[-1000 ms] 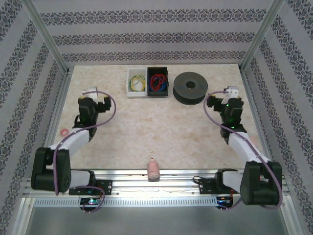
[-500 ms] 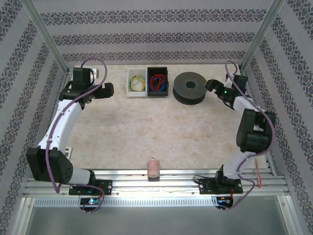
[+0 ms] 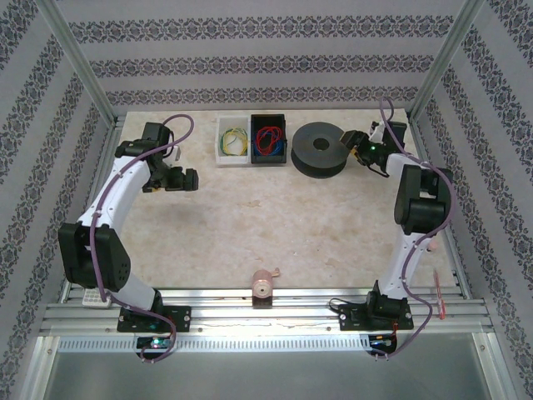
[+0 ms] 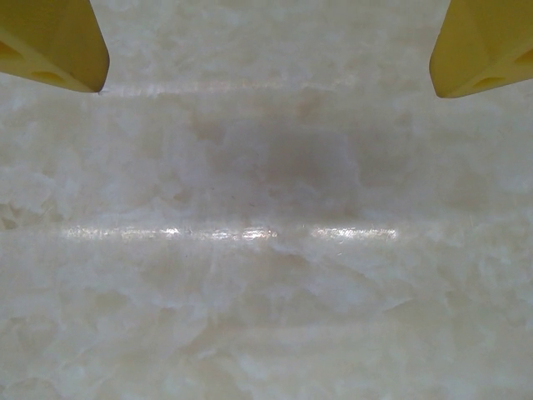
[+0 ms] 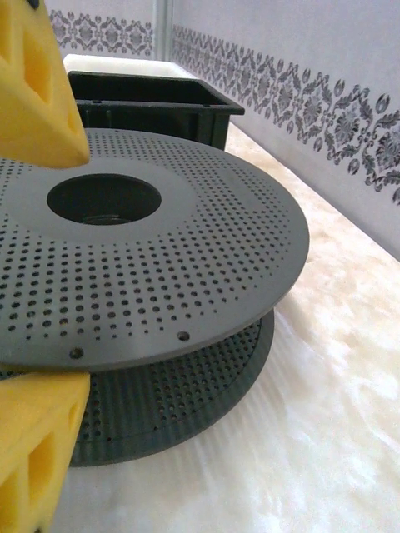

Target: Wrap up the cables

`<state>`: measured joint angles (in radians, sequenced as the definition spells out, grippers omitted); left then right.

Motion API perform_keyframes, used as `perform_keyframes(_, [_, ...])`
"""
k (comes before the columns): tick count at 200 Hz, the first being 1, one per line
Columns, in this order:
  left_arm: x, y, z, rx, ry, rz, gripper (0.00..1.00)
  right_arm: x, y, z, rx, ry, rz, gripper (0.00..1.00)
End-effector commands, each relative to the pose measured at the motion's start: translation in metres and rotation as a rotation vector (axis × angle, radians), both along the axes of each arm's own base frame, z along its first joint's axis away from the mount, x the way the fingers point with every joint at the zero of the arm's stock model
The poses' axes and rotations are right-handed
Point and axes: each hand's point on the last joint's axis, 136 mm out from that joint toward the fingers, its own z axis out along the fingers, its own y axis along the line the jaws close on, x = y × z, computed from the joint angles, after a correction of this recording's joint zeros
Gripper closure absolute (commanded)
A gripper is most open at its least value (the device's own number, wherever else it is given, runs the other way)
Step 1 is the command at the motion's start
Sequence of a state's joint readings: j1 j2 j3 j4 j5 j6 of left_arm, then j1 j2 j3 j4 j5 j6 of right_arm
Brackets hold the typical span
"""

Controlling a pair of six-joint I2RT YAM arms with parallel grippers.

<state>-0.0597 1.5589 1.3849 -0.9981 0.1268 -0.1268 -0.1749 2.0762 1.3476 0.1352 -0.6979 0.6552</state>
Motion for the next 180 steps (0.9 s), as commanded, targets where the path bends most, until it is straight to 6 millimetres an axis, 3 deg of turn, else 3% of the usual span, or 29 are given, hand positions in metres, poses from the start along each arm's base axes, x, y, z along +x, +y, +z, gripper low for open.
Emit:
perform_keyframes(1, [-0.012, -0.001, 0.003, 0.025, 0.022, -0.030, 0.01, 0.009, 0.008, 0.003, 0.034, -0.022, 0.023, 0.41])
perform_keyframes(92, [-0.014, 0.001, -0.003, 0.034, 0.036, -0.035, 0.01, 0.012, 0.011, -0.008, 0.066, -0.007, 0.020, 0.84])
perform_keyframes(180, [-0.013, 0.000, -0.007, 0.031, 0.039, -0.048, 0.01, -0.004, 0.008, 0.003, 0.033, -0.021, 0.022, 1.00])
